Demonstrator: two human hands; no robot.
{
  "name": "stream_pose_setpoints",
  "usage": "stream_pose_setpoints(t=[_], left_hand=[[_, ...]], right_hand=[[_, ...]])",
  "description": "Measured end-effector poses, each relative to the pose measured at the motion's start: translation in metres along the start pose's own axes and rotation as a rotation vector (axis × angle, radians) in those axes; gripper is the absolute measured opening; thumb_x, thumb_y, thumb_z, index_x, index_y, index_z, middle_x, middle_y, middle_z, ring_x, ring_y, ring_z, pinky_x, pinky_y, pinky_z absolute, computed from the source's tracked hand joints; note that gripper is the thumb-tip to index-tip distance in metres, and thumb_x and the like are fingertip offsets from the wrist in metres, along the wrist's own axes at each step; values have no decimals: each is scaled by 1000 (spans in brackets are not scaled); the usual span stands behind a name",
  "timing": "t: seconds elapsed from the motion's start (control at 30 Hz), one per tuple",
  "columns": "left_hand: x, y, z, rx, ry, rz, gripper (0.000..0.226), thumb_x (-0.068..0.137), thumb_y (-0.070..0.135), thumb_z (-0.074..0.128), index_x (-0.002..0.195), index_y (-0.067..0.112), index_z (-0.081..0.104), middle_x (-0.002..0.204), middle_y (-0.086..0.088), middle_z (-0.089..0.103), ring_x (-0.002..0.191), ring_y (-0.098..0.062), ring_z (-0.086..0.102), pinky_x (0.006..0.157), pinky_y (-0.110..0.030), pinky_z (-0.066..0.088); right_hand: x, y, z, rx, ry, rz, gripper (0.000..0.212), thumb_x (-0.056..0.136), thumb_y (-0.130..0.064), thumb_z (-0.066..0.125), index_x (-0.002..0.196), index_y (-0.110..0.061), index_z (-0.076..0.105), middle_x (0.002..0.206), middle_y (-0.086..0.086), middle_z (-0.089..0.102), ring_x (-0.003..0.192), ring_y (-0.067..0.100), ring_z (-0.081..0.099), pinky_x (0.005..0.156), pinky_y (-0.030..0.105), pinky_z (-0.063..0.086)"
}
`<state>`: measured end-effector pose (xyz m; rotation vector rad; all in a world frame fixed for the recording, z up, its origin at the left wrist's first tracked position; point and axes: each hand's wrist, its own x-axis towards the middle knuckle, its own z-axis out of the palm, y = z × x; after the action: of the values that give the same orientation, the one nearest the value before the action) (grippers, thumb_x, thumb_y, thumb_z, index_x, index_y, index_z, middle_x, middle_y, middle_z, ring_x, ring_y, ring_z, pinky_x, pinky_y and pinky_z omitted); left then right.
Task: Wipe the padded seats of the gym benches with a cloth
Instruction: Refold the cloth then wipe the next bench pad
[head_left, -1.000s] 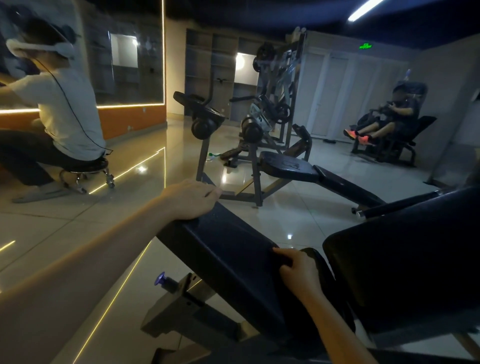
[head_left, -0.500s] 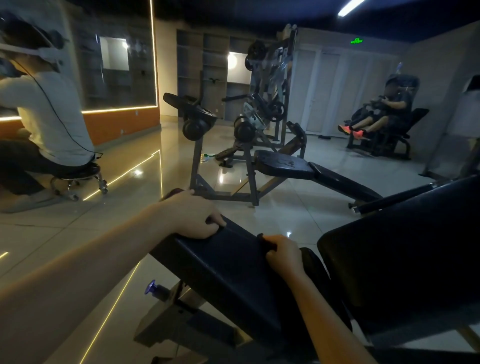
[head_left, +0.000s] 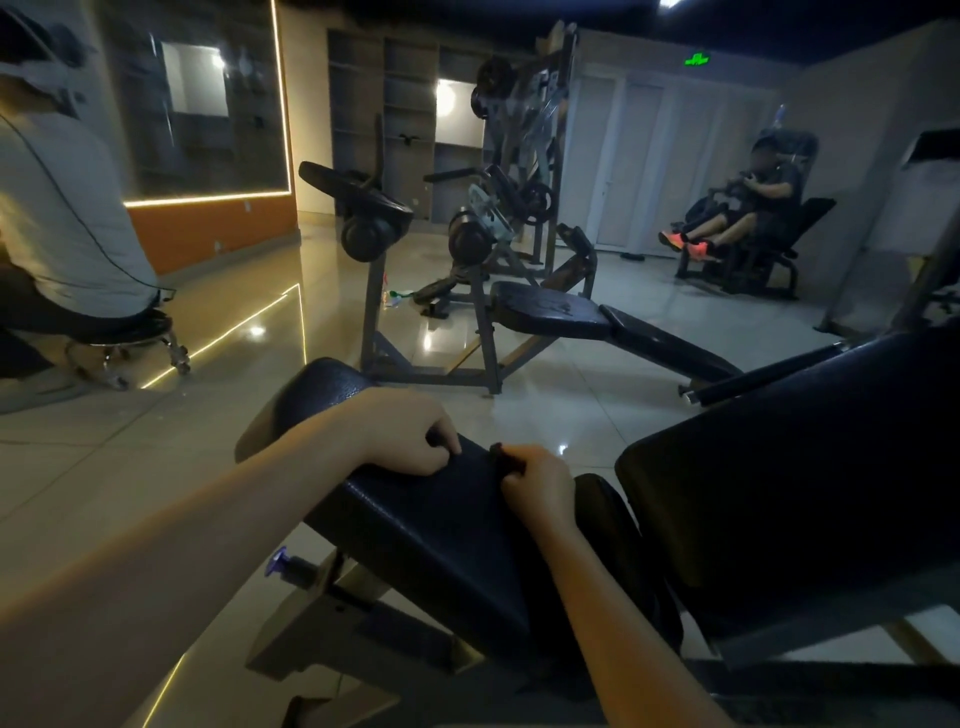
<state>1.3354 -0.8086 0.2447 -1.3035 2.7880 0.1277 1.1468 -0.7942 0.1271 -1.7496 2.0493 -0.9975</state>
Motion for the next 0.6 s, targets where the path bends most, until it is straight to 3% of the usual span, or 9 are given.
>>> stream_pose_setpoints(t=[0.07, 0.13, 0.23, 0.3, 0.37, 0.43, 0.53, 0.6], left_hand=[[1, -4, 2, -21, 37, -3, 30, 95, 30, 50, 119, 39, 66, 124, 18, 61, 109, -2, 53, 93, -27, 40], [4, -7, 5, -54, 72, -19, 35, 96, 25, 46, 124, 37, 63, 126, 13, 60, 110, -4, 53, 94, -29, 41], [10, -10, 8, -206, 216, -73, 43, 101, 27, 39, 143, 36, 44, 138, 3, 55, 116, -13, 56, 97, -33, 44], [13, -11, 4, -414, 327, -119, 42, 103, 30, 38, 146, 33, 39, 131, 0, 60, 100, -14, 62, 83, -30, 48], [11, -17, -3, -610, 434, -159, 37, 104, 31, 39, 140, 29, 46, 117, 0, 64, 88, -16, 65, 74, -30, 52], [5, -29, -15, -713, 529, -171, 31, 104, 27, 40, 130, 23, 56, 118, -2, 65, 94, -13, 63, 78, -26, 49], [-16, -42, -28, -662, 535, -148, 28, 103, 19, 42, 123, 16, 62, 117, 0, 63, 90, -1, 57, 74, -15, 39], [-30, -44, -28, -541, 507, -117, 26, 102, 16, 46, 121, 18, 64, 116, 5, 60, 83, 6, 51, 71, -11, 35]], right_hand=[[2, -9, -1, 16, -5, 45, 37, 86, -4, 55, 110, -26, 73, 102, -1, 72, 89, 16, 66, 83, 35, 56], [-16, -16, -4, 62, 14, 51, 41, 87, -3, 57, 119, -26, 70, 114, -2, 70, 102, 16, 65, 90, 35, 54], [-58, -46, -7, 185, 0, -37, 45, 90, -6, 59, 128, -30, 63, 130, -13, 60, 104, -4, 58, 89, 17, 50], [-78, -87, -4, 220, -19, -159, 42, 93, -12, 58, 131, -32, 60, 132, -18, 55, 99, -14, 51, 80, 7, 43], [-91, -127, -2, 285, -28, -285, 34, 95, -13, 58, 125, -27, 62, 128, -14, 59, 108, -8, 53, 93, 13, 45], [-96, -154, -3, 309, -11, -352, 30, 94, -11, 57, 122, -19, 64, 125, -7, 62, 115, 1, 55, 104, 21, 42], [-95, -148, 2, 257, -26, -376, 43, 95, -9, 57, 136, -22, 56, 141, -10, 52, 128, 0, 46, 109, 20, 37], [-95, -123, 2, 202, -58, -357, 49, 94, -9, 58, 138, -30, 52, 144, -17, 46, 126, -8, 41, 98, 8, 37]])
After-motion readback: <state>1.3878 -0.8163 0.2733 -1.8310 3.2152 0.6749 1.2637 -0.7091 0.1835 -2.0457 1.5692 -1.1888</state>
